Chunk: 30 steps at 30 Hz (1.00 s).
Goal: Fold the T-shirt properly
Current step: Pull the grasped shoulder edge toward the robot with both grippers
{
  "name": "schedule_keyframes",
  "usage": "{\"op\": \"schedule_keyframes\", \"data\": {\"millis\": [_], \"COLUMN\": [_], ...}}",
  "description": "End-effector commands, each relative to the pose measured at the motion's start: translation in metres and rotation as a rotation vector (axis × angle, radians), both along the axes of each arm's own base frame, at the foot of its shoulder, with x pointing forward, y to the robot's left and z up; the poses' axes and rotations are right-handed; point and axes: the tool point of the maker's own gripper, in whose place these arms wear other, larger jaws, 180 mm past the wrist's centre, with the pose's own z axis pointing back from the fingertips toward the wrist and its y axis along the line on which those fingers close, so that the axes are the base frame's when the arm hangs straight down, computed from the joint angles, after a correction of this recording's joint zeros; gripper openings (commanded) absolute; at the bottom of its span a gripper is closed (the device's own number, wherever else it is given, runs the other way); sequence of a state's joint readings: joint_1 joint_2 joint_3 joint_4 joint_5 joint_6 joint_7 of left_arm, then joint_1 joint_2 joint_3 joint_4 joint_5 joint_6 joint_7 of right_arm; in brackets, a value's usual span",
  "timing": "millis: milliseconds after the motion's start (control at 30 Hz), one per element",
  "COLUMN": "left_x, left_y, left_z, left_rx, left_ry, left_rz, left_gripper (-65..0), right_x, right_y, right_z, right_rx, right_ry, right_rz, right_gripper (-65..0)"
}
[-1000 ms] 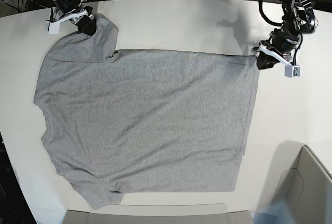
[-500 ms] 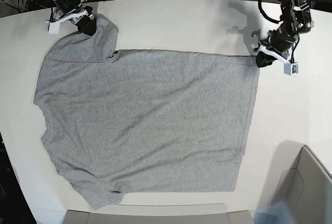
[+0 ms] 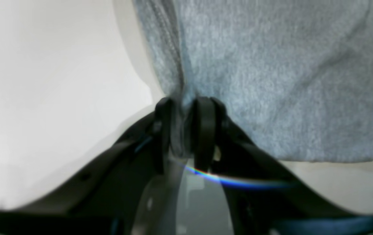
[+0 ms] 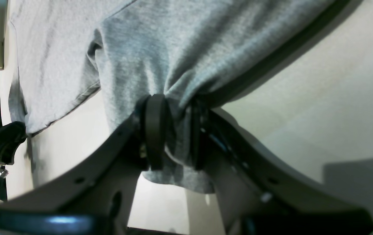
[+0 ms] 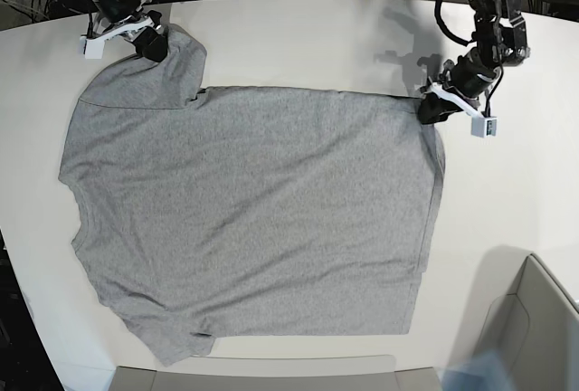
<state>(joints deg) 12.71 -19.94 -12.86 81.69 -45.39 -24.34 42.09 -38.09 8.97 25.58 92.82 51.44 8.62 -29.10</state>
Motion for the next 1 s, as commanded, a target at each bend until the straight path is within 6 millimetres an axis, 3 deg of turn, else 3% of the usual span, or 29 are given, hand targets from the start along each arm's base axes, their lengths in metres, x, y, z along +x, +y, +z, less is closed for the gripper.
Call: {"op": "schedule_keyframes", "data": {"millis": [0,200,267,333,400,533,700,833,967], "left_x": [0.004,0.0,0.001,0.0,-0.001,-0.006,-0.017,-0.029,-0.036], "left_y": [0.009,0.01,0.012,0.016,0.017,0.015,0.007,0.023,0.035], "left_z": [0.001,-0.01,-0.011,-0.013,-0.015,-0.009,0.007,0.014,0.015], "left_rx": [0.032,0.016,0.015,0.015,0.014,0.025,0.053,0.078,0.093], "left_ry": [0.011,0.038,0.022,0.023,0.028,0.016,-0.014,-0.02,-0.011], "left_rz": [0.002,0.021,0.037,0.053,0.056,0.042,0.002,0.04,0.068], "left_gripper": [-50.7,-52.3,-58.2,-65.0,-65.0,-65.0,-65.0,-65.0,-65.0], "right_x": [-0.027,-0.021,-0.017,-0.015,-0.011,-0.011,-0.016,-0.021,-0.027], "right_y": [-0.004,-0.004,-0.004,0.002,0.003,0.003,0.012,-0.003,-0.033], "right_z": [-0.021,-0.019,-0.018,-0.018,-0.018,-0.017,0.004,0.023,0.041], "right_rx": [-0.046,-0.046,-0.046,-0.038,-0.04,-0.041,-0.054,-0.091,-0.156], "right_ry": [0.145,0.131,0.122,0.118,0.113,0.108,0.072,0.042,0.024], "right_rz": [0.025,0.024,0.024,0.036,0.044,0.042,0.07,0.025,-0.04], "right_gripper": [-50.8,-51.0,-51.9,-57.3,-65.0,-65.0,-65.0,-65.0,-65.0]}}
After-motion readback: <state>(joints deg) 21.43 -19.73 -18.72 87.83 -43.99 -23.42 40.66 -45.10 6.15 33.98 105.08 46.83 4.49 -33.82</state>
